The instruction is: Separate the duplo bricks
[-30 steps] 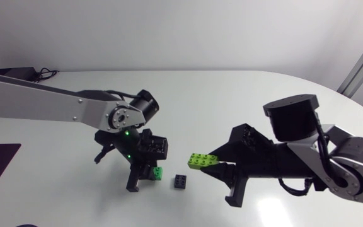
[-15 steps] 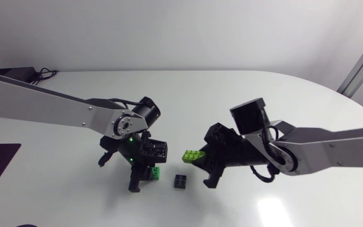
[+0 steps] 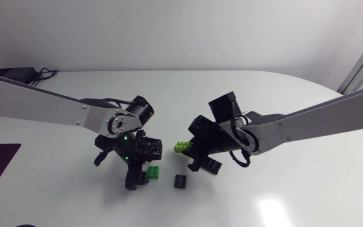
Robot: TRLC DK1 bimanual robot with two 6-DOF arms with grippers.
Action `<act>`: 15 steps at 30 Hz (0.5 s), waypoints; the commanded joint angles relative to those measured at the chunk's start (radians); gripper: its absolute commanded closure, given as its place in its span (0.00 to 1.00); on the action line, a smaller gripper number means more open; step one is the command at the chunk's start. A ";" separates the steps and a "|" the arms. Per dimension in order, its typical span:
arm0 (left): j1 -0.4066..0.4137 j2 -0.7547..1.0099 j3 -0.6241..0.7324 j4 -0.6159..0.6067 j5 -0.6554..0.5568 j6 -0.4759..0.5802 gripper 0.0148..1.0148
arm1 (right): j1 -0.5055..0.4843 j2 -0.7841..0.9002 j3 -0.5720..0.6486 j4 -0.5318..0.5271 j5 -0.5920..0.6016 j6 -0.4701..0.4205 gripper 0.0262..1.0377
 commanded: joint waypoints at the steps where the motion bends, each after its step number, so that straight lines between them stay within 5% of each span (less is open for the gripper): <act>1: 0.023 -0.050 -0.015 -0.003 0.006 -0.012 0.05 | 0.014 0.041 0.032 0.014 0.009 0.022 0.77; 12: 0.088 -0.188 -0.035 0.044 0.053 -0.101 0.04 | 0.014 0.107 0.083 0.003 0.007 0.028 0.75; 15: 0.092 -0.214 -0.052 0.060 0.053 -0.121 0.03 | 0.014 0.107 0.083 0.002 0.007 0.028 0.61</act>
